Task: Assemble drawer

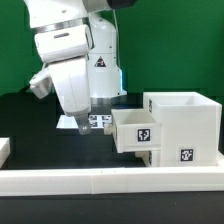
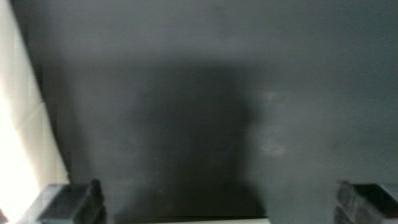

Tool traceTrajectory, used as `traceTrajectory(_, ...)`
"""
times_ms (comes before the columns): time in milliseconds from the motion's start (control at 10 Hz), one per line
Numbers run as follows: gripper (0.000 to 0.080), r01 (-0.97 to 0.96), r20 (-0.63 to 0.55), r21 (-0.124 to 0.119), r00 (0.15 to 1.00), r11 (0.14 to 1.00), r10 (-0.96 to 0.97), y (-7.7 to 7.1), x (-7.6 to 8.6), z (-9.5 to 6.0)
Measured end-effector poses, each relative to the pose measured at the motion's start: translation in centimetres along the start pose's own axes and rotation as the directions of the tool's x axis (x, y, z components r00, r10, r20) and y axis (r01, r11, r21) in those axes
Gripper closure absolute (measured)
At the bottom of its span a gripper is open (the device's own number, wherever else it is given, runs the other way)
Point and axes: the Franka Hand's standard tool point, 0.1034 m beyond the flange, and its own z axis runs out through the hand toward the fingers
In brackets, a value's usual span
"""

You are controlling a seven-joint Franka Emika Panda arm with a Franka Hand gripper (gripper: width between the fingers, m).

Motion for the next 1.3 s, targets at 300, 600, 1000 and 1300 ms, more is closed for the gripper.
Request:
traceTrajectory(300, 0.0151, -0.015, -0.013, -0.008, 1.0, 1.0, 0.015, 0.9, 2.6, 0.7)
traceTrajectory(600, 0.0151, -0.027, -0.016, -0.003, 1.0, 1.0, 0.027, 0.7, 2.6, 0.9)
traceTrajectory(1000, 0.0151, -0.038, -0.022, 0.001, 0.999, 0.999, 0.038, 0.8, 3.9, 1.2)
traceTrajectory(1300, 0.0151, -0.068, -0.022, 0.005, 0.997, 0.998, 0.068, 1.2, 6.2, 1.4)
